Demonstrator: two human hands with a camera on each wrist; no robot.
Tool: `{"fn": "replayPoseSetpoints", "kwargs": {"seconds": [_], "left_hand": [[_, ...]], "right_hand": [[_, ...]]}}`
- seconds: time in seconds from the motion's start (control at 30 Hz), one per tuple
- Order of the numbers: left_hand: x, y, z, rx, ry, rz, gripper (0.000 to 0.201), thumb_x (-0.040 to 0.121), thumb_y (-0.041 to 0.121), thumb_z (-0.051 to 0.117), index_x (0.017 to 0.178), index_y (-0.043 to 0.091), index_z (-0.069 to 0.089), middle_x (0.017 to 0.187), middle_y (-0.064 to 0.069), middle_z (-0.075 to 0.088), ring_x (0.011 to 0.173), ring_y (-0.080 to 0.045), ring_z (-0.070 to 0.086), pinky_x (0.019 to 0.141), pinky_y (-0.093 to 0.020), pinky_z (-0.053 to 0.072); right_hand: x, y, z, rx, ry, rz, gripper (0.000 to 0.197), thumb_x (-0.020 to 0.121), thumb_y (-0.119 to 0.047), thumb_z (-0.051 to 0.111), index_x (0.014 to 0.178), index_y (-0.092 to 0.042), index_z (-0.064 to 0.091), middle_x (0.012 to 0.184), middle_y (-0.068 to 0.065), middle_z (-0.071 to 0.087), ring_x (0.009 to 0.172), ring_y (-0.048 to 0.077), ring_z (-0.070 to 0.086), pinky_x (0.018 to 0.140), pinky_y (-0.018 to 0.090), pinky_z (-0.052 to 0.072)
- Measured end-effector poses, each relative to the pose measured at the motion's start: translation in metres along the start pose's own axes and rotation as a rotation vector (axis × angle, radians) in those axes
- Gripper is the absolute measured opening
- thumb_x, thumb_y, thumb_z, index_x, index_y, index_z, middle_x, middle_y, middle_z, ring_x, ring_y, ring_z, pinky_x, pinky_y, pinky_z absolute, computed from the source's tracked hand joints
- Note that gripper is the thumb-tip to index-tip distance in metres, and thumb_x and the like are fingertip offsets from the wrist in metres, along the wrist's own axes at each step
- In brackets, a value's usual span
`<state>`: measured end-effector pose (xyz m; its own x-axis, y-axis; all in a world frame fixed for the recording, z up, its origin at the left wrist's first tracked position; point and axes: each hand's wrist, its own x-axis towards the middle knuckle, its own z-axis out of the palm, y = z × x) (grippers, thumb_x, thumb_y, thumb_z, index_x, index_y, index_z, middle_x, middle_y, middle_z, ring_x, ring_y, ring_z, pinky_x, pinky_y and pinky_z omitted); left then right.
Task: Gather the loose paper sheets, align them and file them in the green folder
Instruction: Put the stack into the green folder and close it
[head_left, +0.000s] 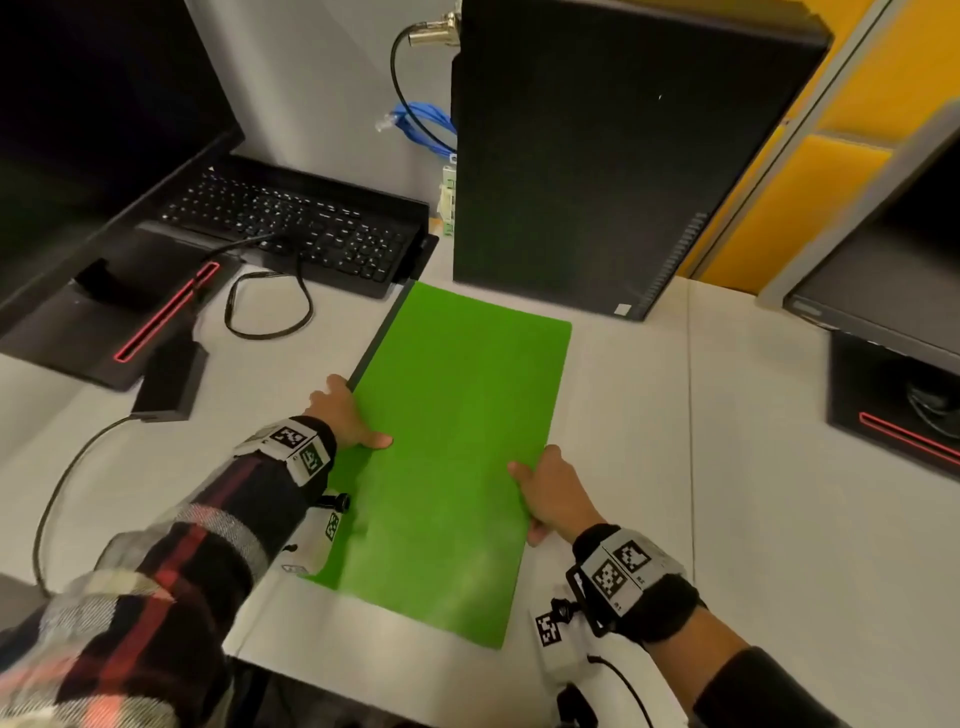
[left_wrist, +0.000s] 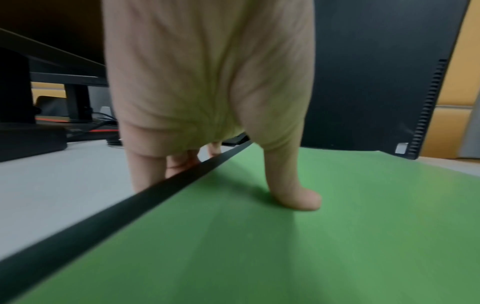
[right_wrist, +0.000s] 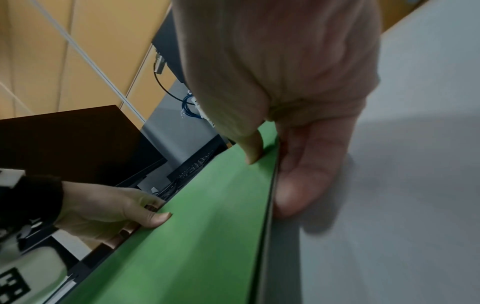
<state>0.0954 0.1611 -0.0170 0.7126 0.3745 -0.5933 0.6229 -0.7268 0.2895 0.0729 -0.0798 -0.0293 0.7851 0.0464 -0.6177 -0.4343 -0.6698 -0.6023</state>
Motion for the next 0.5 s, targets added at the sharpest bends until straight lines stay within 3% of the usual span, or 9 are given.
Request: {"fn": "replayPoseSetpoints", "kwargs": {"seconds": [0.07, 0.27, 0.43, 0.5], "left_hand": [[-0.0014, 0.001, 0.0035, 0.081, 0.001, -0.032, 0.099, 0.069, 0.035, 0.079, 0.139, 0.001, 0.017, 0.141, -0.026, 0.033, 0.13, -0.04, 0.038, 0.105, -0.046, 0.035], [-0.004, -0.0034, 0.0047, 0.219, 0.025, -0.102, 0.1, 0.07, 0.044, 0.076, 0.139, 0.001, 0.017, 0.139, -0.023, 0.033, 0.13, -0.037, 0.037, 0.106, -0.042, 0.034], [-0.0038, -0.0015, 0.002, 0.268, 0.061, -0.105, 0.097, 0.071, 0.045, 0.074, 0.139, 0.003, 0.019, 0.14, -0.022, 0.029, 0.132, -0.036, 0.032, 0.107, -0.042, 0.032], [-0.0045, -0.0006, 0.003, 0.273, 0.07, -0.088, 0.096, 0.072, 0.044, 0.074, 0.139, 0.003, 0.019, 0.142, -0.022, 0.025, 0.133, -0.037, 0.029, 0.108, -0.042, 0.031]], "right_hand": [[0.0, 0.0012, -0.0041, -0.045, -0.02, 0.021, 0.041, 0.097, -0.031, 0.043, 0.122, 0.0, 0.035, 0.07, 0.01, 0.055, 0.031, 0.013, 0.052, 0.035, 0.024, 0.046], [0.0002, -0.0016, -0.004, -0.098, -0.074, 0.029, 0.045, 0.094, -0.032, 0.05, 0.115, 0.007, 0.045, 0.055, 0.014, 0.058, 0.028, 0.016, 0.053, 0.04, 0.029, 0.052], [0.0003, -0.0051, -0.0032, -0.128, -0.105, 0.029, 0.041, 0.092, -0.036, 0.052, 0.099, 0.004, 0.049, 0.057, 0.015, 0.056, 0.038, 0.024, 0.052, 0.041, 0.029, 0.05], [0.0027, -0.0052, -0.0048, -0.155, -0.091, 0.03, 0.041, 0.09, -0.038, 0.054, 0.084, 0.002, 0.05, 0.055, 0.013, 0.054, 0.038, 0.024, 0.05, 0.041, 0.028, 0.048]]}}
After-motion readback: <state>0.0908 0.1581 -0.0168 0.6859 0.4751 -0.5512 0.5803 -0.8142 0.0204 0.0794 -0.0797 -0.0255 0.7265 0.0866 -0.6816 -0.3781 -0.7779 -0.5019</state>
